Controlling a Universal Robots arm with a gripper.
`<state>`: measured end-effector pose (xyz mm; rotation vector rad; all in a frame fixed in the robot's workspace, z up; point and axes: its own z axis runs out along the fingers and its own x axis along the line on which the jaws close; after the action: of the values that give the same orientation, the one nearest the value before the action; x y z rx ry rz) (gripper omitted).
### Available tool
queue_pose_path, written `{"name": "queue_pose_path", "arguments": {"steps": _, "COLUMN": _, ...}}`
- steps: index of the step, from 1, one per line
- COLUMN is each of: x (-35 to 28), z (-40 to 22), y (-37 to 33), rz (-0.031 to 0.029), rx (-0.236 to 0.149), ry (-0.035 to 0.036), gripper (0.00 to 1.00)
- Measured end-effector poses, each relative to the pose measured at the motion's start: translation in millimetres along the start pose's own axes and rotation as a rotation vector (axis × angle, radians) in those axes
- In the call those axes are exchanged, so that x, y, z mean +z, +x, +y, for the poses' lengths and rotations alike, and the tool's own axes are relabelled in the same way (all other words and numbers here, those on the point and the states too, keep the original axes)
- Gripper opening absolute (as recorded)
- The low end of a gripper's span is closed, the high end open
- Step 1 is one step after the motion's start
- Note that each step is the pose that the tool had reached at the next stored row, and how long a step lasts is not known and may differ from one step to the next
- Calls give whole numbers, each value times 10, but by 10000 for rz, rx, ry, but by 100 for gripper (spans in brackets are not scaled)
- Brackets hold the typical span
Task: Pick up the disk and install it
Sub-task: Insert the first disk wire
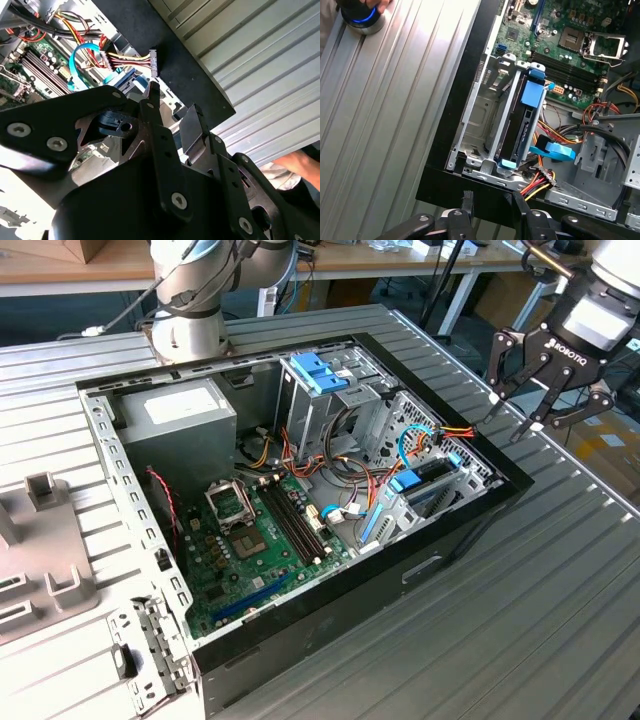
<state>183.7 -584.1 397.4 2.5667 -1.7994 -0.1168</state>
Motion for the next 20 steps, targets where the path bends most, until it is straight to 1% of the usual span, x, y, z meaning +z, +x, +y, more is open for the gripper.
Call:
{"name": "queue_pose_path", "arguments": {"steps": 5, "x": 0, "z": 0, "y": 0, "rz": 17, "rx": -371, "ry": -22, "gripper": 44}}
{"name": "queue_pose_path", "arguments": {"steps": 13, "x": 0, "z": 0, "y": 0, "rz": 40, "rx": -852, "ry": -50, "gripper": 44}}
{"name": "queue_pose_path", "arguments": {"steps": 14, "x": 0, "z": 0, "y": 0, "rz": 45, "rx": -971, "ry": -57, "gripper": 44}}
{"name": "queue_pose_path", "arguments": {"steps": 15, "x": 0, "z": 0, "y": 0, "rz": 55, "rx": -1167, "ry": -68, "gripper": 44}}
{"name": "queue_pose_path", "arguments": {"steps": 20, "x": 3, "z": 0, "y": 0, "rz": 82, "rx": -1729, "ry": -101, "gripper": 44}}
